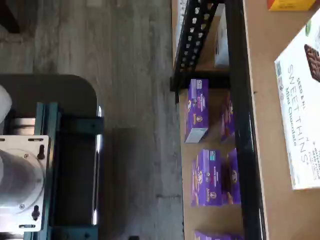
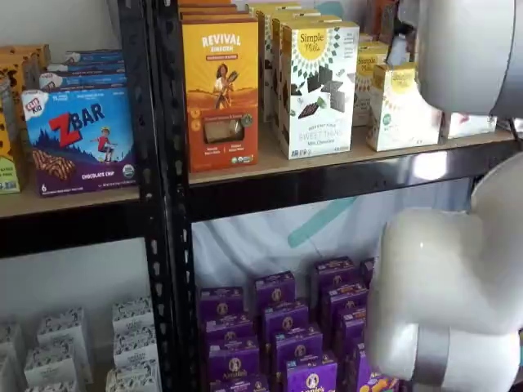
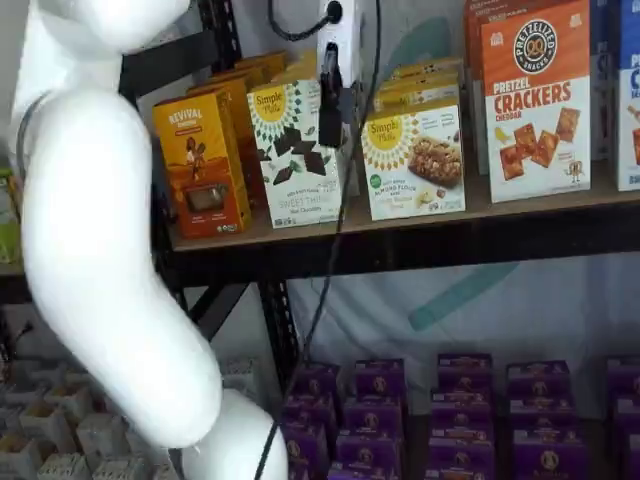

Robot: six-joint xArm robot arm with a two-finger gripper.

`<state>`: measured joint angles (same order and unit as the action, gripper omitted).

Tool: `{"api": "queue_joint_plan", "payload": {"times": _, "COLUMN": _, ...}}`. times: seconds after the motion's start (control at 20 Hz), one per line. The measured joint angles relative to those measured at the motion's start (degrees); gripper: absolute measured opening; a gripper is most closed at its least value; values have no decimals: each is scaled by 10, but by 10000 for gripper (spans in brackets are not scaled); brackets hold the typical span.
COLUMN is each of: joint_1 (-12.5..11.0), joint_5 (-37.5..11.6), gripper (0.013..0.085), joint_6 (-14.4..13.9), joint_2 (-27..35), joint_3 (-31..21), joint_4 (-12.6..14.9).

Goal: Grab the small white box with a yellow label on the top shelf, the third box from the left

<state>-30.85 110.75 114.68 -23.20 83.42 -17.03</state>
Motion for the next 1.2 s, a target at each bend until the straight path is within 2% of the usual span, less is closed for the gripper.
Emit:
{"api": "queue_joint_plan", "payload": {"times": 0.05, "joint_1": 7, "joint_5": 2, "gripper": 850, "joint_6": -2, "joint_2": 0, "joint_3": 1, "joint_4": 12}}
{"api": "queue_joint_plan", "payload": {"times": 0.1, "joint_1": 27, "joint_5": 6, "gripper": 850, "joint_6": -8, "joint_2": -3, "joint_3": -2, "joint_4": 45}}
{"api": "queue_joint_plan", "payload": {"times": 0.15, "joint_1": 36, "joint_5": 6, "gripper": 850, "joint_6": -12, "joint_2": -9, "joint_3": -9, "joint_4": 59}}
{"api": "queue_joint_plan", "payload": {"times": 0.25, "joint_1": 41, "joint_5": -2, "gripper": 850, "joint_6": -15, "joint_2": -24, "joint_3": -29, "joint_4": 63}}
{"api": "queue_joint_plan", "payload": {"times": 0.4, "joint_1": 36, "joint_5": -18, "gripper": 850, "joint_6": -14, "joint_2": -41, "joint_3": -51, "joint_4": 50}}
{"api": "queue_joint_plan", "payload": {"times": 0.75, "joint_1": -13, "joint_5": -128, "gripper": 850, "joint_6": 11, "joint_2": -81, "joint_3": -113, "joint_4": -46}}
{"api": "queue_joint_plan", "payload": {"times": 0.9, "joint_1": -24, "joint_5": -176, "gripper": 850, "joint_6": 22, "joint_2": -83, "joint_3": -126, "joint_4": -74}}
{"api": "queue_joint_plan", "payload": {"times": 1.05, "joint_1": -23, "joint_5": -209, "gripper": 850, "joint_6": 30, "joint_2": -65, "joint_3": -119, "joint_4": -72}}
{"api": "queue_joint_plan", "payload": {"times": 1.2, "joint_1": -17, "joint_5": -241, "gripper": 850, "joint_6": 37, "joint_2": -35, "joint_3": -105, "joint_4": -59}}
